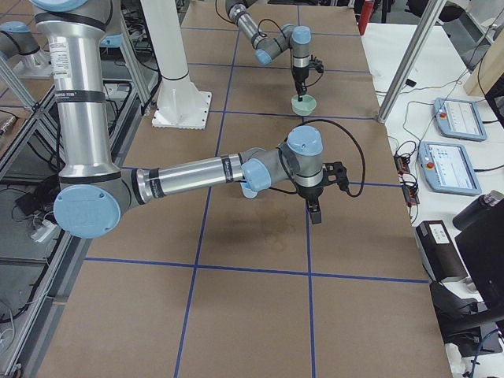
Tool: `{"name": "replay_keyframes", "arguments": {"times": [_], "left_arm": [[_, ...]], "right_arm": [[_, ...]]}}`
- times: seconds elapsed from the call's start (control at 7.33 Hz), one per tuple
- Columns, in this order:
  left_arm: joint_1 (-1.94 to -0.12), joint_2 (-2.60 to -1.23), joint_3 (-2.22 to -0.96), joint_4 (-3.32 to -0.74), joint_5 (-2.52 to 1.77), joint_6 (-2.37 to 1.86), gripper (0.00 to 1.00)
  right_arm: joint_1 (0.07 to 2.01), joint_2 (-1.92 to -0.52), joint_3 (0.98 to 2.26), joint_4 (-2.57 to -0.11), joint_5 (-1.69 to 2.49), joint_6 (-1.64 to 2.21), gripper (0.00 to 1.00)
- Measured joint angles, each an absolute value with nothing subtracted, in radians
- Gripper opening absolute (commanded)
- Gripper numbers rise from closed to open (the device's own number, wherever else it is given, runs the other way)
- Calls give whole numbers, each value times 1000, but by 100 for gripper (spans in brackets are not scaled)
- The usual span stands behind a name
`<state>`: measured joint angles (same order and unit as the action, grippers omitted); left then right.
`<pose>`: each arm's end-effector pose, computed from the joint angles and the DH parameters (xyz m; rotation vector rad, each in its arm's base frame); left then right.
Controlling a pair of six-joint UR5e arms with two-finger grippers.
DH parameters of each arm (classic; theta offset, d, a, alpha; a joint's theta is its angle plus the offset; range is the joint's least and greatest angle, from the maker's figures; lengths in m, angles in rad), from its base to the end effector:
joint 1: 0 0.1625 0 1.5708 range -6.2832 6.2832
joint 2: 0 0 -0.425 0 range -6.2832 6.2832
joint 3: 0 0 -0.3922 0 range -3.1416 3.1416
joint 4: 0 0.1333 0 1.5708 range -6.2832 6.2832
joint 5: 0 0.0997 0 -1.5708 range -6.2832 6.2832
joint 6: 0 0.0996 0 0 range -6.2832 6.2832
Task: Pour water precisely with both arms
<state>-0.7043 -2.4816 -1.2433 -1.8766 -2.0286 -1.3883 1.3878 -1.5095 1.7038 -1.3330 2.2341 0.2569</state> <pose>0.5483 -0.5830 0.1859 -0.0112 0.9735 -0.2767 -0.0264 -0.5384 0.5405 0.2634 -0.7273 -0.0731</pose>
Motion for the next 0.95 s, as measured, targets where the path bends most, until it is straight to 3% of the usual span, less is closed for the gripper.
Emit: {"name": "replay_keyframes", "arguments": {"times": [0.41, 0.68, 0.95], "left_arm": [[-786, -2343, -1509, -1670, -2090, -1227, 0], [-839, -2108, -1712, -1649, -2114, -1091, 0], [-911, -1890, -1801, -1729, -2150, -976, 0]], "right_arm": [[1439, -1532, 1599, -1333, 2322, 107, 99], [1444, -1593, 1569, -1329, 2337, 66, 99], [1445, -1645, 1568, -1320, 2337, 70, 99]]}}
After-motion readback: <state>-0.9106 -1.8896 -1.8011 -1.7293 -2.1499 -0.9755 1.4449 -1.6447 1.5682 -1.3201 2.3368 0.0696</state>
